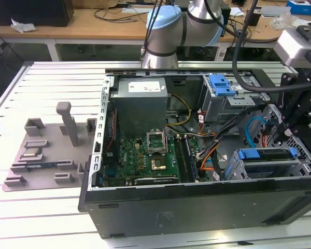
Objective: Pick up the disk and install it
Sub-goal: 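Insert the first disk wire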
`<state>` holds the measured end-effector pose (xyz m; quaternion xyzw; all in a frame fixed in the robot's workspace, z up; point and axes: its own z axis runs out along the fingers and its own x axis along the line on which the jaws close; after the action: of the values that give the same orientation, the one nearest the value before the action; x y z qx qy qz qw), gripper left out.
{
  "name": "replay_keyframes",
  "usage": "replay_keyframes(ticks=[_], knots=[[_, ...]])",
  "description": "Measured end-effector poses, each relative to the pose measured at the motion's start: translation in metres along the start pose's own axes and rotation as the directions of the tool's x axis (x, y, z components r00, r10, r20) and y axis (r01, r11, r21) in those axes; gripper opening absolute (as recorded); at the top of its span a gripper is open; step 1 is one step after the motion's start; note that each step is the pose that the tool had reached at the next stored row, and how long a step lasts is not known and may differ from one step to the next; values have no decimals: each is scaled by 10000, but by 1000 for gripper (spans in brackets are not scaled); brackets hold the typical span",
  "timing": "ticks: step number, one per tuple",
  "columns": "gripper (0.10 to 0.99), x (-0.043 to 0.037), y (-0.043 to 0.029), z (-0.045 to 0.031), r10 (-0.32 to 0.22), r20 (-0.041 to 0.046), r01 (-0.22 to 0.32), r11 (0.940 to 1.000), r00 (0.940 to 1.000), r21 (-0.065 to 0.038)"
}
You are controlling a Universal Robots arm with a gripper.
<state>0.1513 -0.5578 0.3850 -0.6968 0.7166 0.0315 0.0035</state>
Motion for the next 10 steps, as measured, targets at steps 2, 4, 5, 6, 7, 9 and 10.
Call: replay_keyframes(ticks=[2,4,5,6,7,9,10], knots=[[106,-17,-91,-3,-1,-13,1,10000,10000,0],[106,-33,-160,-5,2,-27,-2,10000,10000,0],[106,-44,-198,-6,1,-33,-1,10000,10000,0],[106,-52,-228,-6,1,-37,-1,10000,10000,0],[106,-62,-272,-8,1,-43,-1,10000,10000,0],[106,-75,-323,-9,2,-42,-2,10000,10000,0],[106,-83,-352,-10,2,-42,-2,10000,10000,-1]])
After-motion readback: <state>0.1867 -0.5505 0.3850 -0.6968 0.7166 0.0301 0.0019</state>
